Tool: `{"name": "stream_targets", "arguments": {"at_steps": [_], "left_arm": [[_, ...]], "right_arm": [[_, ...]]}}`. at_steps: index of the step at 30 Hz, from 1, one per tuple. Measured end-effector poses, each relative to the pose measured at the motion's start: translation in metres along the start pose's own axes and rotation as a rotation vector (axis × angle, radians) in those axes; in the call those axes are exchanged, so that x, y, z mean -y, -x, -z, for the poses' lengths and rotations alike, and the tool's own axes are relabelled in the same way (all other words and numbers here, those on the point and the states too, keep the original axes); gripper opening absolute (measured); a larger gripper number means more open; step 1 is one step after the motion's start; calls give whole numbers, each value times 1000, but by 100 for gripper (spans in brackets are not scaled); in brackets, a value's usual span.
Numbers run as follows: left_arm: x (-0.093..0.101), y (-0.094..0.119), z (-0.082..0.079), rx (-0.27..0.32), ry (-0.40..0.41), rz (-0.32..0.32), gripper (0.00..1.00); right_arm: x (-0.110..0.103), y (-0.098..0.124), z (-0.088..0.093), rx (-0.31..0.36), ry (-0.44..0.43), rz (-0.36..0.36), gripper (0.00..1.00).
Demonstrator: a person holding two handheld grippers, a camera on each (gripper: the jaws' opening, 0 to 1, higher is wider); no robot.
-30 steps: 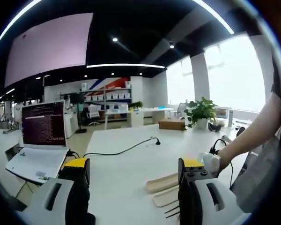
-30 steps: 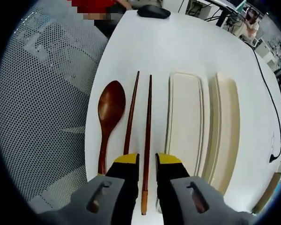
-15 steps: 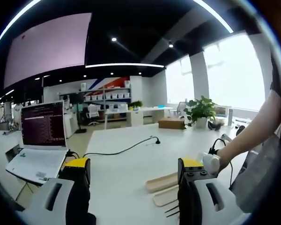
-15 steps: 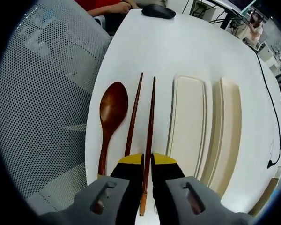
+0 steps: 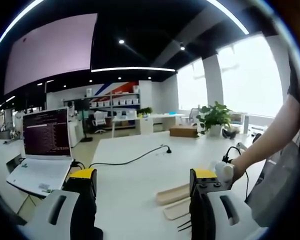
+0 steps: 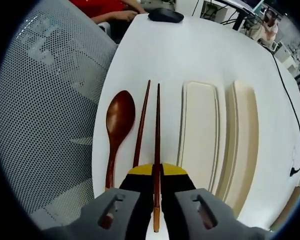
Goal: Arrange the utensils inside the cutlery case until each visible utensil rests in its matching compartment.
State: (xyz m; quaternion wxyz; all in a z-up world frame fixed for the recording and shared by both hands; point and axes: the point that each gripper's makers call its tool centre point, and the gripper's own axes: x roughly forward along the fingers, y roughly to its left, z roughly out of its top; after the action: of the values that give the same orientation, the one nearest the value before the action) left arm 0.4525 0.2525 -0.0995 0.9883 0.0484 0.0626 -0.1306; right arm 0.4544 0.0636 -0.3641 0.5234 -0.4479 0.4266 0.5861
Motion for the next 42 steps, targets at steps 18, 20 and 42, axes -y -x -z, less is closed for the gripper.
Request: {"name": "stream_targets", "arguments": {"at_steps": [18,20,42], "left_arm": [[-2,1,-3,17,6,-8,78],[-2,1,-3,17,7,-8,78],[-1,2,-2,15,2,2,78]], "right_arm": [[4,4,5,16,-68,45,0],[4,6,6,15,-67,50,0],[7,25,20,-23,-90,50,0]]}}
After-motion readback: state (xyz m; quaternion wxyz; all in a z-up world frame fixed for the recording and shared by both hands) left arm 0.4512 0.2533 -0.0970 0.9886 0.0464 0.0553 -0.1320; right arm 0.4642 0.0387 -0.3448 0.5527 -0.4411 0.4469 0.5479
